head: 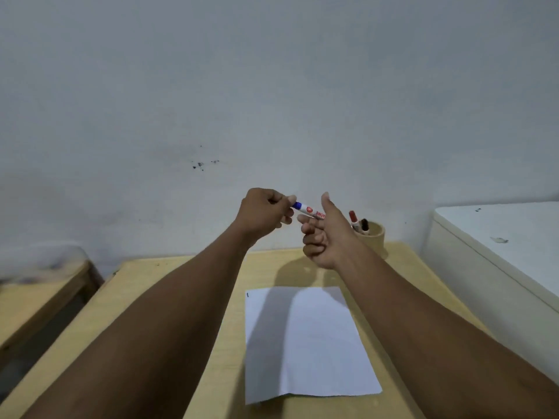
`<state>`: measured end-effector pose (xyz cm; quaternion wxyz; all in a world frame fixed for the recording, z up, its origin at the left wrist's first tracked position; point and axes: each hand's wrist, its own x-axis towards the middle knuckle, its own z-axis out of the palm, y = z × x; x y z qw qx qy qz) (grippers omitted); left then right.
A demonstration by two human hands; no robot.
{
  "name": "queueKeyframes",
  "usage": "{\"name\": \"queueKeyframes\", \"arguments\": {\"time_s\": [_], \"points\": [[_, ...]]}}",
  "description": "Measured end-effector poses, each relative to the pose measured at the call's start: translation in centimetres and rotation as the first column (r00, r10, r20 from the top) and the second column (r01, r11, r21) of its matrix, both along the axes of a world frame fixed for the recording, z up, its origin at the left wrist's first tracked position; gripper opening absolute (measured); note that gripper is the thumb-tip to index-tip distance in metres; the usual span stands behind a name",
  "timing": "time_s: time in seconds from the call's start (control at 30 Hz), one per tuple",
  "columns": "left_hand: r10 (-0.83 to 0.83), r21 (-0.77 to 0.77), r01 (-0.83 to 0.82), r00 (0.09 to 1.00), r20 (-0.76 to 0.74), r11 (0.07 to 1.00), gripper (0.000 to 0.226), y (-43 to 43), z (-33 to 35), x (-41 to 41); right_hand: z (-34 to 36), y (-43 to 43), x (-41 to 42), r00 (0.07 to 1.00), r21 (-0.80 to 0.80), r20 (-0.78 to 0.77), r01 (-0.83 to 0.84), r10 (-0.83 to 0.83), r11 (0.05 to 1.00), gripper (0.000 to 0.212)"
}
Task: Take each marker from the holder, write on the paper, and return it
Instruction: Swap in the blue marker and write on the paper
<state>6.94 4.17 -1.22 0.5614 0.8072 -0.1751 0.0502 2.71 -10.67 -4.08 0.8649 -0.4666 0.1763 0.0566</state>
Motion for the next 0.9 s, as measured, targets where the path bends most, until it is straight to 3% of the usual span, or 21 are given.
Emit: {"name": "queueKeyframes", "arguments": {"time_s": [0.13, 0.27, 0.37, 0.43, 0.53, 0.67, 0.83, 0.9], "points": [[0.072, -0.036, -0.075, 0.995, -0.071, 0.997, 0.037, 4.9, -3.2, -0.7, -1.8, 4.8, 0.6, 0.998, -0.025, 0.022, 0.064, -0.063, 0.998, 0.035], [0.172, -0.127, -0.193, 0.972, -0.163, 0.973, 0.036, 9.6, -6.0, -0.9, -3.3, 6.8, 0.9, 0.992, -0.091, 0.118, 0.059, -0.048, 0.994, 0.027], [0.245, 0.082, -0.236, 0.96, -0.138, 0.968, 0.03, 13.4, -8.6, -1.0, -4.3, 6.5, 1.1, 0.989, -0.154, 0.139, 0.064, -0.043, 0.986, 0.014], [0.234, 0.291, -0.197, 0.968, -0.096, 0.936, 0.023, 14.8, -10.4, -1.2, -5.3, 6.1, 1.3, 0.989, -0.231, 0.147, 0.051, -0.017, 0.972, 0.01], [0.189, 0.461, -0.13, 0.978, -0.084, 0.878, 0.015, 14.9, -12.6, -1.6, -7.8, 5.9, 1.4, 0.986, -0.404, 0.161, 0.024, 0.045, 0.914, 0.008], [0.168, 0.537, -0.084, 0.98, -0.11, 0.84, 0.009, 13.5, -14.7, -1.8, -10.7, 6.6, 1.0, 0.979, -0.544, 0.181, 0.021, 0.093, 0.839, 0.013], [0.161, 0.543, -0.056, 0.975, -0.15, 0.838, 0.025, 12.9, -15.8, -1.6, -13.0, 7.7, 0.6, 0.977, -0.644, 0.164, 0.004, 0.134, 0.765, 0.007], [0.134, 0.527, -0.01, 0.971, -0.197, 0.85, 0.043, 13.0, -15.8, -1.3, -13.4, 7.8, 0.5, 0.975, -0.682, 0.178, 0.026, 0.131, 0.731, 0.005]]}}
